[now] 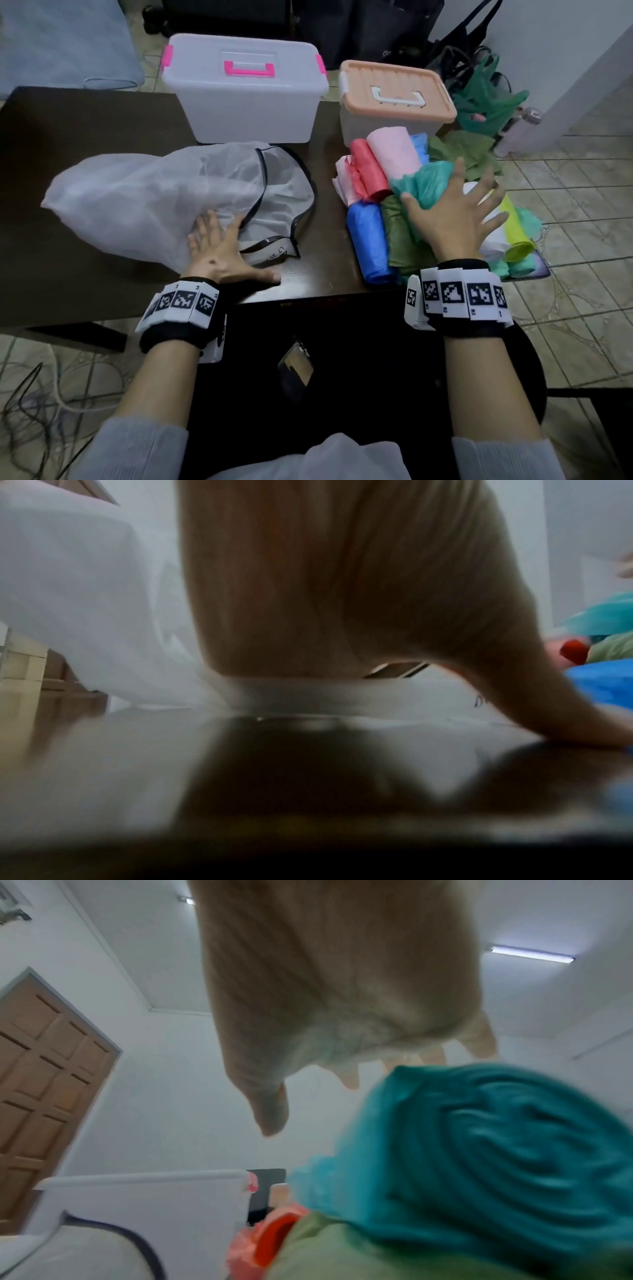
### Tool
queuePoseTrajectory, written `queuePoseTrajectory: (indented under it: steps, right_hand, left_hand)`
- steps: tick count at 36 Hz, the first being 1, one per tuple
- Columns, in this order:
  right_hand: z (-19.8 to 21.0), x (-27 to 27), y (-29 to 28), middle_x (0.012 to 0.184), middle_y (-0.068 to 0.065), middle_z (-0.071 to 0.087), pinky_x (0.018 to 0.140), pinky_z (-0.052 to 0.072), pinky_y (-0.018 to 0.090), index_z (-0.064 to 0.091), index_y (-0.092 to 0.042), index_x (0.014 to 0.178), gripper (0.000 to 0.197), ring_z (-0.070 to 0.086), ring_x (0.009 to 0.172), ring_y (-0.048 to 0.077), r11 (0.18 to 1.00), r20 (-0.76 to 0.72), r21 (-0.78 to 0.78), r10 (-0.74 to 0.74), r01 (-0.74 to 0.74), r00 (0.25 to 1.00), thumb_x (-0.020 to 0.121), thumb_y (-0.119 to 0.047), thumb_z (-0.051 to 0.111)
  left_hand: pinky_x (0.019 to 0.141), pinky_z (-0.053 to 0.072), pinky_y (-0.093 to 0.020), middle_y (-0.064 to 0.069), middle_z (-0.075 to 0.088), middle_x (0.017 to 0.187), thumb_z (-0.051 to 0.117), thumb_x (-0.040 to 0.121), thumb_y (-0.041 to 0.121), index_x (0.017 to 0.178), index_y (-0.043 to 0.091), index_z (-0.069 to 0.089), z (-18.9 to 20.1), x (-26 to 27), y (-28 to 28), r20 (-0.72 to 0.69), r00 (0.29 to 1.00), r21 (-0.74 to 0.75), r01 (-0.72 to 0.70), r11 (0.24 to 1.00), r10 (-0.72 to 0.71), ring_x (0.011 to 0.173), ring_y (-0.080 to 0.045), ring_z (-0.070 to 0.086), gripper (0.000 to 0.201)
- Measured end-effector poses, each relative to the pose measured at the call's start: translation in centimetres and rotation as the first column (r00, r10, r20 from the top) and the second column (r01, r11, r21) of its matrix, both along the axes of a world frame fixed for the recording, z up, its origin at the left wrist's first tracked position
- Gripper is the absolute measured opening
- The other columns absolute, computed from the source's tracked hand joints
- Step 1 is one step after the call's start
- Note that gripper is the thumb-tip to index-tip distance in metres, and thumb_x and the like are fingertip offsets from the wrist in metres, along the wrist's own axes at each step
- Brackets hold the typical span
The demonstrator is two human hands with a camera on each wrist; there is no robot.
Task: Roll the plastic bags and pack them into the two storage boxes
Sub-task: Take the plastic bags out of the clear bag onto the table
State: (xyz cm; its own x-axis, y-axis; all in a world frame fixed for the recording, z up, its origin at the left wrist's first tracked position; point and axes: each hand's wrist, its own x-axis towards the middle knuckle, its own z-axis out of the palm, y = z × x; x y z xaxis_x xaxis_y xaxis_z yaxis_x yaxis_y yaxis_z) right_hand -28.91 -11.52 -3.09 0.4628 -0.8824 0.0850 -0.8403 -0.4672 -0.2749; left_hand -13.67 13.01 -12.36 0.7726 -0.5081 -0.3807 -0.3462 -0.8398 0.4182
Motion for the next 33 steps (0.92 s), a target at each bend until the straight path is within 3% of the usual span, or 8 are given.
queuePoseTrajectory:
  steps: [3, 5, 9, 15, 21, 24, 28, 33]
  right_hand:
    - [0.6, 1.7, 1.3, 0.157, 0.014, -0.003, 0.112, 0.002, 0.057, 0.008, -0.027, 0.151, 0.083, -0.005, 0.143, 0.04, 0.986, 0.125, -0.097, 0.145, -0.134, 0.982, 0.086, -0.05, 0.054]
    - [0.7, 3.1, 2.5, 0.157, 0.012, -0.002, 0.113, 0.002, 0.053, 0.009, -0.028, 0.151, 0.078, -0.004, 0.144, 0.036, 0.974, 0.198, -0.077, 0.226, -0.214, 0.954, 0.089, -0.047, 0.052]
    - [-0.4, 6.3, 4.2, 0.156, 0.012, 0.01, 0.114, 0.006, 0.044, 0.02, -0.024, 0.149, 0.061, 0.007, 0.143, 0.031, 0.938, 0.344, -0.017, 0.329, -0.345, 0.879, 0.094, -0.025, 0.046]
    - [-3.3, 10.5, 6.7, 0.145, 0.021, 0.035, 0.114, 0.018, 0.03, 0.026, 0.001, 0.144, 0.068, 0.031, 0.136, 0.032, 0.794, 0.328, 0.221, 0.486, -0.566, 0.81, 0.08, 0.014, 0.041]
    - [-4.9, 14.7, 11.7, 0.158, 0.001, 0.015, 0.116, 0.012, 0.035, 0.011, -0.022, 0.151, 0.086, 0.013, 0.144, 0.023, 0.43, 0.318, 0.518, 0.706, -0.74, 0.633, 0.086, -0.038, 0.065]
    - [-5.0, 16.8, 14.5, 0.143, -0.003, 0.043, 0.111, 0.031, 0.031, 0.037, -0.022, 0.141, 0.059, 0.037, 0.133, 0.013, 0.302, 0.57, 0.533, 0.562, -0.791, 0.599, 0.09, -0.043, 0.056]
    - [-5.2, 19.3, 17.3, 0.075, -0.002, 0.057, 0.066, 0.043, 0.026, 0.055, -0.012, 0.074, 0.034, 0.054, 0.075, 0.014, 0.446, 0.612, 0.489, 0.437, -0.749, 0.66, 0.091, -0.041, 0.057]
    - [-7.0, 21.4, 17.4, 0.098, 0.012, 0.063, 0.07, 0.043, 0.031, 0.057, -0.006, 0.095, 0.032, 0.061, 0.094, 0.03, 0.624, 0.31, 0.527, 0.49, -0.576, 0.815, 0.084, -0.035, 0.061]
  left_hand:
    - [0.108, -0.019, -0.039, -0.013, -0.025, 0.154, 0.067, 0.07, 0.063, 0.15, 0.037, 0.003, -0.3, 0.5, 0.5, 0.01, 1.0, -0.031, -0.007, 0.999, 0.007, 0.141, -0.028, -0.026, 0.105]
    - [0.118, 0.001, -0.042, -0.015, 0.01, 0.157, 0.062, 0.087, 0.041, 0.143, 0.027, 0.038, -0.2, 0.9, 1.1, 0.094, 0.992, -0.175, -0.064, 0.982, 0.082, 0.145, -0.03, 0.005, 0.063]
    - [0.095, 0.036, -0.031, -0.017, 0.061, 0.122, 0.048, 0.096, 0.014, 0.117, 0.008, 0.063, 1.2, 1.5, 3.2, 0.067, 0.91, -0.483, -0.329, 0.811, 0.409, 0.118, -0.033, 0.052, 0.027]
    - [0.1, 0.033, -0.031, -0.016, 0.046, 0.139, 0.033, 0.1, 0.024, 0.135, 0.001, 0.044, 2.2, 4.0, 7.5, -0.355, 0.57, -0.489, -0.789, 0.373, 0.741, 0.129, -0.032, 0.041, 0.043]
    - [0.089, 0.043, -0.033, -0.019, 0.047, 0.139, 0.037, 0.1, 0.023, 0.136, 0.0, 0.043, 1.4, 5.5, 10.2, -0.584, 0.52, -0.372, -0.854, 0.364, 0.623, 0.126, -0.035, 0.047, 0.043]
    - [0.088, 0.045, -0.034, -0.018, 0.056, 0.13, 0.042, 0.098, 0.023, 0.127, 0.002, 0.053, 1.7, 6.1, 11.2, -0.64, 0.503, -0.347, -0.864, 0.365, 0.581, 0.118, -0.035, 0.055, 0.037]
    - [0.082, 0.051, -0.032, -0.01, 0.07, 0.102, 0.058, 0.088, 0.038, 0.108, 0.006, 0.064, 2.2, 7.1, 12.6, -0.677, 0.486, -0.295, -0.867, 0.401, 0.553, 0.092, -0.024, 0.066, 0.039]
    - [0.082, 0.052, -0.037, -0.013, 0.06, 0.118, 0.065, 0.08, 0.042, 0.125, -0.001, 0.05, 2.8, 8.2, 15.1, -0.463, 0.462, -0.24, -0.887, 0.395, 0.756, 0.104, -0.034, 0.06, 0.064]
